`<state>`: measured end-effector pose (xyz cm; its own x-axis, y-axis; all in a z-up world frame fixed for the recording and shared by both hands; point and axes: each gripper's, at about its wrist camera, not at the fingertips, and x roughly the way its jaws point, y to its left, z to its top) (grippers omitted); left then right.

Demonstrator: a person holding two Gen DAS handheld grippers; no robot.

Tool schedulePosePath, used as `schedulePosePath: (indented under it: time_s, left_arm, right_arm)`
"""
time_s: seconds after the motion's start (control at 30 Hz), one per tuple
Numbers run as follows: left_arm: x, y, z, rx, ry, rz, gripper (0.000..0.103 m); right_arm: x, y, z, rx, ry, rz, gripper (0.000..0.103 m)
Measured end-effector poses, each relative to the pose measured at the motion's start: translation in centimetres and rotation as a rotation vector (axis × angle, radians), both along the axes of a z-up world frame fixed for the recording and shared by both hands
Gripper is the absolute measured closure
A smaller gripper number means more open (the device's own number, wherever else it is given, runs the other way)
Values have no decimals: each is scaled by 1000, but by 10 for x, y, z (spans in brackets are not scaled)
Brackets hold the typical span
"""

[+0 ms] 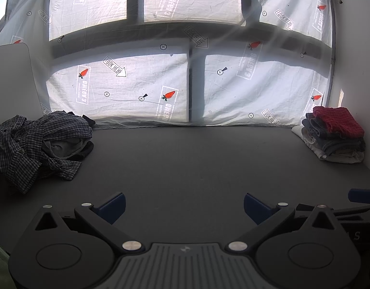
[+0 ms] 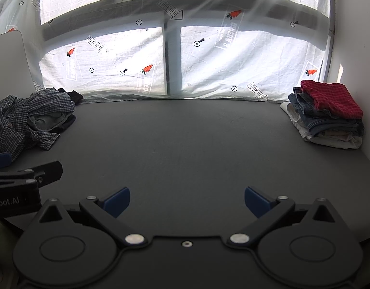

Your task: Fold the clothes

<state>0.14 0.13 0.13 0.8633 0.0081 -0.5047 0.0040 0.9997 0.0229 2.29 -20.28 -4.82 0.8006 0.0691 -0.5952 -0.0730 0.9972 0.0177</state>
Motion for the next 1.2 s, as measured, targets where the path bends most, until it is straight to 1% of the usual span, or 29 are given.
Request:
schedulePosePath:
  time_s: [1.0,1.2]
  left_arm:
    - [10,0,0,-8,1,-5,0]
    - [15,0,-2,-12,4,-15,0]
  right_arm:
    - [4,3,-2,-12,-5,-5,0]
    - [6,1,-2,-13,-4,-21,0]
